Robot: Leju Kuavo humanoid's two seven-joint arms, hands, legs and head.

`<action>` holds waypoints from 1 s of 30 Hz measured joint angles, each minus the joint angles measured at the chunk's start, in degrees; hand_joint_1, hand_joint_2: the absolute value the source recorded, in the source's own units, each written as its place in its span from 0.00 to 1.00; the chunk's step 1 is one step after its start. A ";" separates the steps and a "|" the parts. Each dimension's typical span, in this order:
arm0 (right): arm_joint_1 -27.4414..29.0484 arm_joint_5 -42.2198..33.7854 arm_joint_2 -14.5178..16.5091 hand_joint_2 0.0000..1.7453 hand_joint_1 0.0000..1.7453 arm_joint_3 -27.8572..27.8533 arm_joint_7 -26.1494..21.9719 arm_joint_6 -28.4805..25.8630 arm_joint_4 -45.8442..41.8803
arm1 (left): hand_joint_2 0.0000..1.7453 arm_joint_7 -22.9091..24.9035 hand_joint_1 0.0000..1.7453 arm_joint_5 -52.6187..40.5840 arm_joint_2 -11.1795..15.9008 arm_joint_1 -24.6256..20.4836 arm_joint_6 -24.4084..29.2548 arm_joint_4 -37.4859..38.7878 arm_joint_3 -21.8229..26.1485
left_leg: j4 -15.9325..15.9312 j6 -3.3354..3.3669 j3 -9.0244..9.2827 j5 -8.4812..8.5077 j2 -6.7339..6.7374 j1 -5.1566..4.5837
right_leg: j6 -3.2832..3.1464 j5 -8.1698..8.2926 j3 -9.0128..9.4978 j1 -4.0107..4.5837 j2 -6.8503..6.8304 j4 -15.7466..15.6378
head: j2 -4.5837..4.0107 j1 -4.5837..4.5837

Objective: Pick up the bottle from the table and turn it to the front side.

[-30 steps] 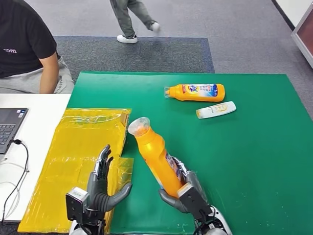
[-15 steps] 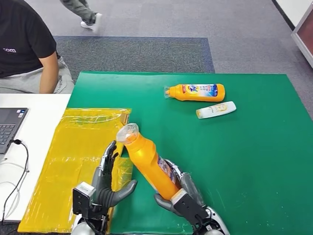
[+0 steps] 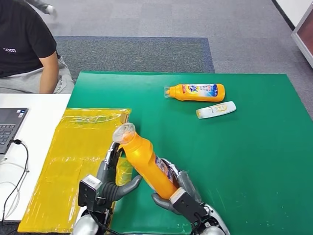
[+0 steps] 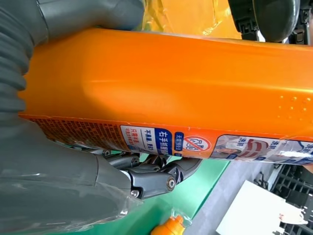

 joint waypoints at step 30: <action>-3.63 -0.13 0.00 1.00 1.00 1.49 -1.76 0.19 2.55 | 1.00 3.22 0.00 13.80 -1.19 -5.09 -12.01 2.27 -0.25 | 0.02 0.03 -0.02 0.02 0.00 -0.01 | 0.00 0.01 -0.03 -0.01 0.00 0.00 | 0.00 0.01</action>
